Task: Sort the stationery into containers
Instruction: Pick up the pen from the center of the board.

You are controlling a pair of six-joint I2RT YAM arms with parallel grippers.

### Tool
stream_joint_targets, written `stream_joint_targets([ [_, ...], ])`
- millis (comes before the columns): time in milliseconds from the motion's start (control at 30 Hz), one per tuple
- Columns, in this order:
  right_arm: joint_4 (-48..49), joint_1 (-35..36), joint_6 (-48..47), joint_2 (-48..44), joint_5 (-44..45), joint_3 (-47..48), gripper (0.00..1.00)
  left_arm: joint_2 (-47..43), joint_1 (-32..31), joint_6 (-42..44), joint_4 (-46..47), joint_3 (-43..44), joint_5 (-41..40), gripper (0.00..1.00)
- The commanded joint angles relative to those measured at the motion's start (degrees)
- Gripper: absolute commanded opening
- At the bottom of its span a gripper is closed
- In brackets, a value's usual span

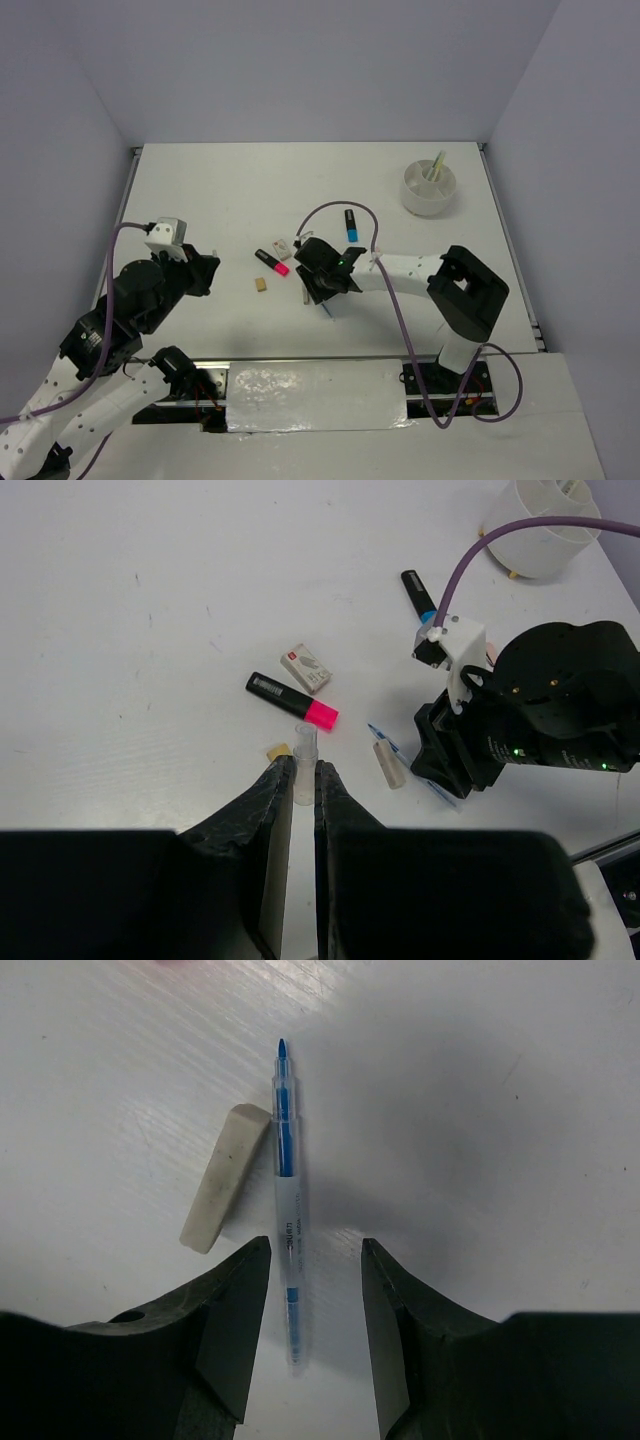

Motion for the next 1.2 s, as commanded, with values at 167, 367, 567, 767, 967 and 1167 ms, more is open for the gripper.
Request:
stream_joint_targets([
  [167,-0.25,1.07,1.19,4.15,2.03,2.80,0.46,-0.57,0.16,0.33,1.64,0.34,-1.15,0.00],
  [367,-1.66,1.16,3.12,6.35,5.20,2.19,0.37,-0.57,0.16,-0.11,1.73,0.34,-1.41,0.00],
  [567,-3.86,-1.37,5.58,1.89,9.42,0.09,0.02,2.15,0.16,-1.34,2.61,1.30,0.43,0.00],
  [767,-7.01,-7.63,6.20,-8.13,10.47,-1.24,0.00,6.89,0.16,-6.60,10.15,1.57,5.17,0.00],
  [967,-12.21,-7.81,7.95,-26.32,10.31,1.40,0.00,14.62,0.16,-8.46,25.61,4.64,16.67,0.01],
  [1167,1.66,-7.28,12.96,-53.12,-2.07,-10.89,0.00,20.87,0.16,-11.88,44.51,7.02,31.79,0.01],
])
